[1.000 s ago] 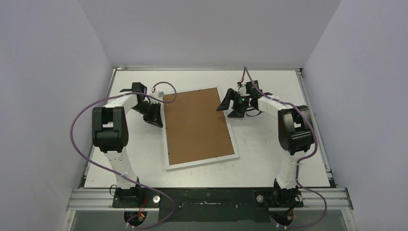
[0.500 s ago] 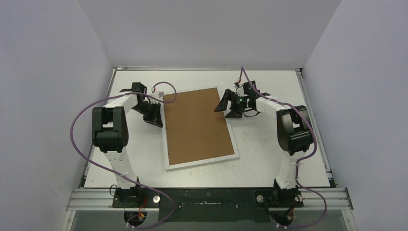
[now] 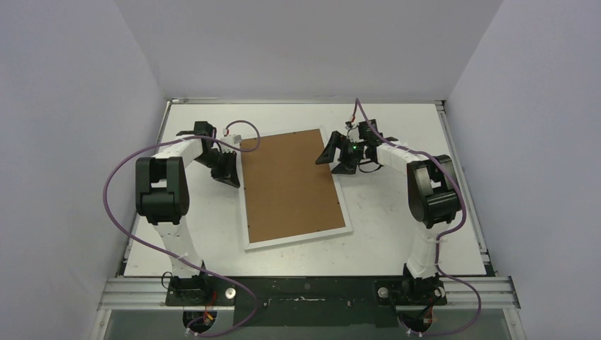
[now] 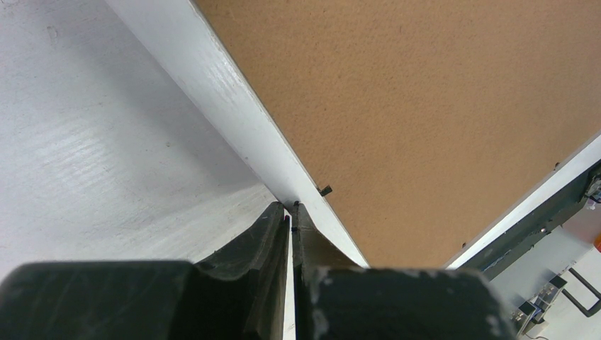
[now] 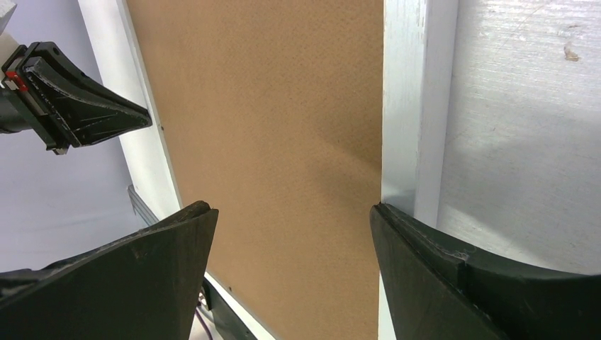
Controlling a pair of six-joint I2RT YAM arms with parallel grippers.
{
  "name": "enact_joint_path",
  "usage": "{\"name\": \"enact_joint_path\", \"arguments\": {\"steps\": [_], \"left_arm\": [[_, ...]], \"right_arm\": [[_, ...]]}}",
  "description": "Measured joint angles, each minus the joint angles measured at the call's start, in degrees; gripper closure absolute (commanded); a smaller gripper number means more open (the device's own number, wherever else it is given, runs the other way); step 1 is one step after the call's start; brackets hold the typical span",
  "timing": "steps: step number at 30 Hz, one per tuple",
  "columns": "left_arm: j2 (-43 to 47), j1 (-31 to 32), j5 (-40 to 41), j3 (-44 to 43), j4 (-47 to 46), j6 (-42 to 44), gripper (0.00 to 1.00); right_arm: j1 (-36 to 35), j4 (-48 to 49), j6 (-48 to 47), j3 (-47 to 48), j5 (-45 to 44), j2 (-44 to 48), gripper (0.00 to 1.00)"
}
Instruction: Put the photo into the frame
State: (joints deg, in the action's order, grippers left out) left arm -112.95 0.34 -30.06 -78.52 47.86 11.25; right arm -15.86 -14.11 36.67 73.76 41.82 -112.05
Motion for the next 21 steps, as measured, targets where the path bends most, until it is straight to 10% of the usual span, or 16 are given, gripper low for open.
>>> {"name": "enact_joint_path", "arguments": {"steps": [21], "left_arm": [[0.0,0.0,-0.24,0.0,0.02,1.05,0.97]], "right_arm": [[-2.97,2.14,0.04,0.17,0.79,-1.62,0.19]]}}
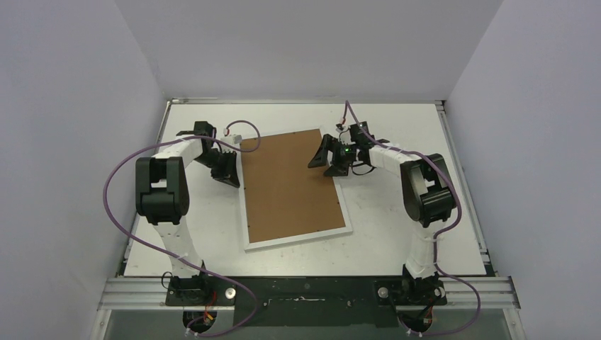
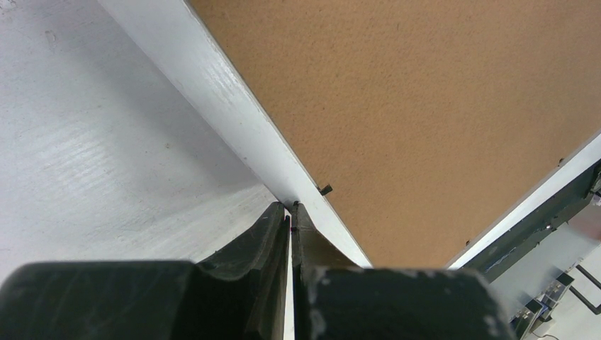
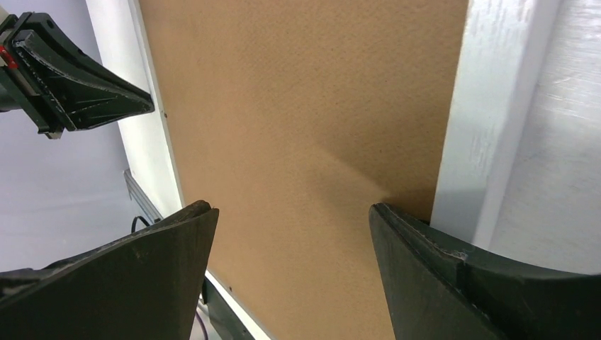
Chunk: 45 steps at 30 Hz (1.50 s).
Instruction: Put the photo into the frame
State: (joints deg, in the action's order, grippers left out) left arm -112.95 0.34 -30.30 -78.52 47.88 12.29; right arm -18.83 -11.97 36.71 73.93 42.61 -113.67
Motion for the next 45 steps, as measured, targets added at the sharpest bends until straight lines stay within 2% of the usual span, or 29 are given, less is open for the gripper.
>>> {"name": "enact_joint_path", "arguments": {"steps": [9,16,22,38,41,45], "left_arm": [[0.0,-0.02,-0.02,-0.07,0.13,0.22,0.98],[0.0,-0.07,-0.09,-0.07,0.15,0.39,0.98],[0.0,-0.07,-0.13,-0.07,0.15,0.37,0.98],[0.0,-0.07,-0.13,-0.17,0.35,0.42,0.98],[0.0,-0.07,-0.13,-0.2,0.37,0.42,0.98],[0.0,-0.07,-0.13,-0.26,0.48,0.44,0.98]], "right_arm": [[-0.26,-1.49,0.2,2.14,0.72,-0.59,0.18],[2.97,-2.38,-0.04,6.01,1.53,-0.09,0.18],[5.03,-2.97,-0.31,4.39,1.16,-0.02,0.18],[2.16,-2.73,-0.76,2.05,1.2,-0.79,0.18],[1.97,-4.07,-0.59,6.38,1.33,-3.23,0.18],[2.75,-4.76,0.04,17.29,1.25,-8.15,0.18]]}}
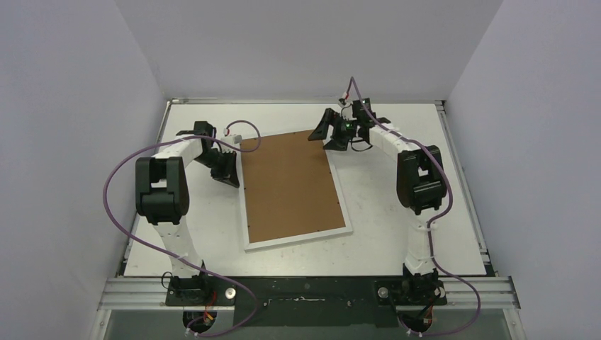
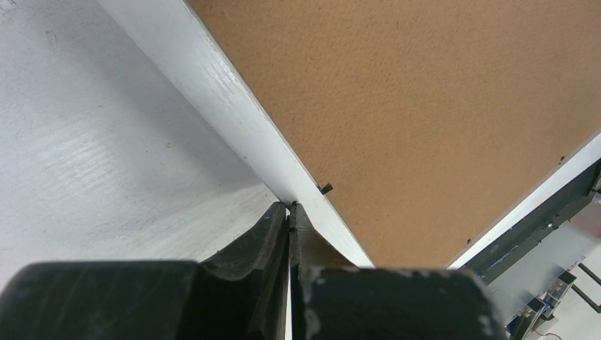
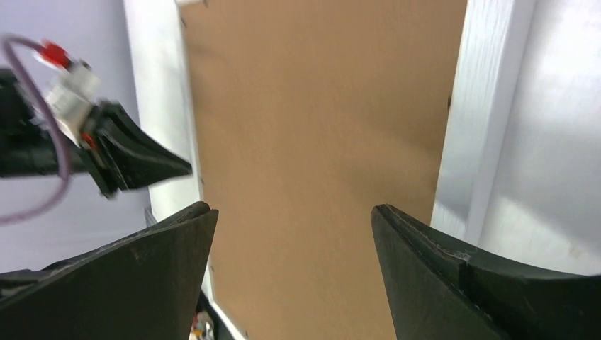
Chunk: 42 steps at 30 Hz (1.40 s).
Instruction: Put the photo into the frame
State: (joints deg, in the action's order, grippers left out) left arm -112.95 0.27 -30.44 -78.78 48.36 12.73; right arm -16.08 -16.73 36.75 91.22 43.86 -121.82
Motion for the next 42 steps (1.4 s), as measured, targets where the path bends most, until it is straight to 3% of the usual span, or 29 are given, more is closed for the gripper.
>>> {"name": "enact_joint_path", "arguments": {"steps": [9,17,42], "left_arm": [[-0.07,0.0,0.0,-0.26,0.39,0.57,0.98],[-0.46,0.0,-0.04,-0.79,0.96,0.76,0.98],[-0.76,0.0,-0.2,-1.11,1.25,1.33,0.99]], "right_arm": [[1.99,0.57,1.55,15.61,-0.59,-7.8,0.18],[2.01,0.57,2.38,15.8,-1.01,-12.79,0.18],[1.79,3.89,2.08,13.35,-1.6,-11.98,0.18]]}}
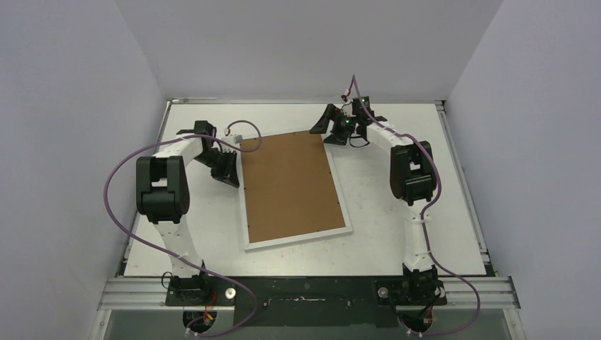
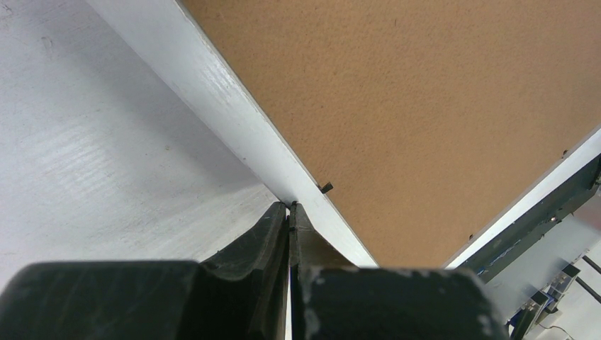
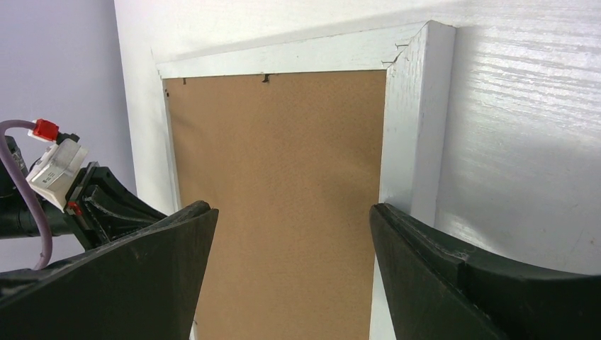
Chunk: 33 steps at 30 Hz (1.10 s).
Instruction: Put the photo into the frame
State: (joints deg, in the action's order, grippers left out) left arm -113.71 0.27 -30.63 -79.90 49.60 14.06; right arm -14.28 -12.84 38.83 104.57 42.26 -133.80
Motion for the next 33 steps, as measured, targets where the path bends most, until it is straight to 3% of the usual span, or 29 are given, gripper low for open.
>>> {"name": "enact_joint_path", "arguments": {"steps": [33], "left_arm": [[-0.09,0.0,-0.09,-0.02,0.02,0.09,0.99]], "right_arm": [[-2.32,-0.55,-0.59,-3.37,0.17,1.9,0.18]]}}
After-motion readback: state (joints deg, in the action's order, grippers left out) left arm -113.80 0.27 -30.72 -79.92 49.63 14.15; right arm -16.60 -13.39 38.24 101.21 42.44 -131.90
